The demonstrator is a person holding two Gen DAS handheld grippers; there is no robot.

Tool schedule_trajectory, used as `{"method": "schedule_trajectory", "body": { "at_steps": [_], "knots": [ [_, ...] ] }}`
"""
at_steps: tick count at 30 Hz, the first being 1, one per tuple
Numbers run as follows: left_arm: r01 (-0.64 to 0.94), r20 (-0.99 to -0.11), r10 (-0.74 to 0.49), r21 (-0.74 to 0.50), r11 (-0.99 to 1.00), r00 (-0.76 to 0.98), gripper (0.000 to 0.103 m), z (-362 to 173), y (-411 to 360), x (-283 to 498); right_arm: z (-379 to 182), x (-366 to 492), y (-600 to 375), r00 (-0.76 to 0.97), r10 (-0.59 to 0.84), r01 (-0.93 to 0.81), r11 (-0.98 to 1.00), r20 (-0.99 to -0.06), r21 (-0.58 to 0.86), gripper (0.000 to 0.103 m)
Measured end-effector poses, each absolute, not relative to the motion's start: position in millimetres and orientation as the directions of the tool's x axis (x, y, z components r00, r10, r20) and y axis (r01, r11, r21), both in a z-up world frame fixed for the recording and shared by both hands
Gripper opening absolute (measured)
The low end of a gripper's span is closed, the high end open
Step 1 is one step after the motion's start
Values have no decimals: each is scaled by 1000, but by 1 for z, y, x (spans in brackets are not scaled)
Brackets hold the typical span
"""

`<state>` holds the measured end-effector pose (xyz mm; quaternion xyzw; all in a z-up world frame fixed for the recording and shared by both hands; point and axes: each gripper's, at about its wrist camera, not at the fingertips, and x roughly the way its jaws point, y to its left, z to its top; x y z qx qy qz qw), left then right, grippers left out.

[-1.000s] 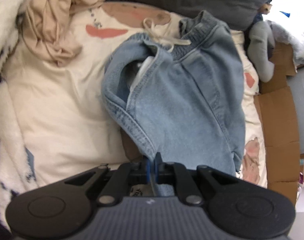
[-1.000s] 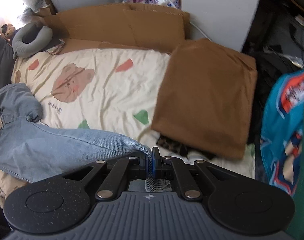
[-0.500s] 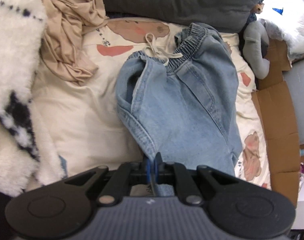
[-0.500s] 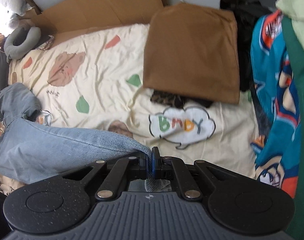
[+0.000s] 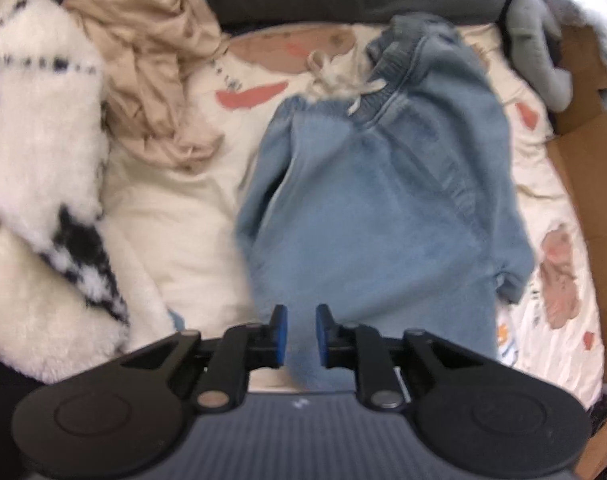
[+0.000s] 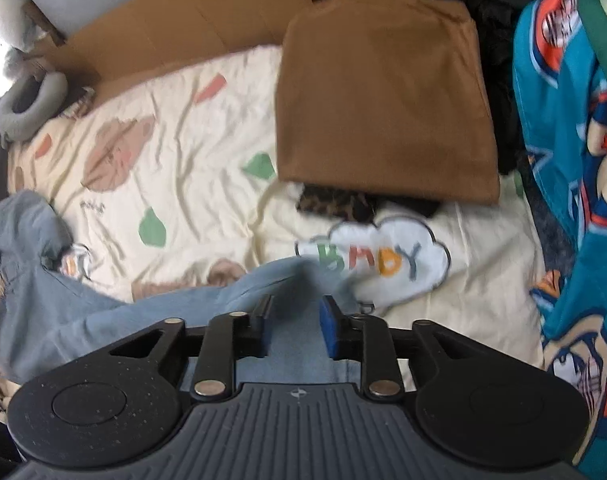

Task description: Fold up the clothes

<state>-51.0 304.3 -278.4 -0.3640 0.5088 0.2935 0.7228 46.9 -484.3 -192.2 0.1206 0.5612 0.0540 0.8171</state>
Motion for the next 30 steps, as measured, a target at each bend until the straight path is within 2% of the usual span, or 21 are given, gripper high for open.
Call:
{"method": "schedule_trajectory", "body": {
  "at_steps": [2, 4, 15, 26, 28, 29, 30],
  "knots": [
    [-784, -942, 69, -230, 577, 327, 27, -268, 307, -48, -192, 51, -480, 383, 237, 30, 963, -893, 268, 28],
    [-773, -935, 84, -232, 590, 344, 30, -258, 311, -45, -192, 55, -474, 395, 245, 14, 962, -885, 272, 28],
    [-747, -901, 142, -242, 619, 409, 41, -238, 330, 6, -207, 87, -434, 408, 296, -58, 953, -864, 299, 28],
    [-709, -871, 178, -237, 664, 457, 60, -243, 343, 99, -228, 115, -395, 377, 333, -122, 943, -864, 310, 28],
    [-694, -864, 181, -236, 681, 471, 67, -243, 343, 115, -231, 119, -389, 372, 338, -129, 941, -865, 312, 29],
    [-687, -859, 186, -232, 688, 477, 67, -243, 343, 122, -233, 120, -385, 372, 341, -133, 940, -863, 314, 31],
    [-682, -856, 191, -228, 695, 480, 67, -243, 343, 131, -235, 122, -382, 373, 344, -138, 939, -861, 315, 37]
  ]
}}
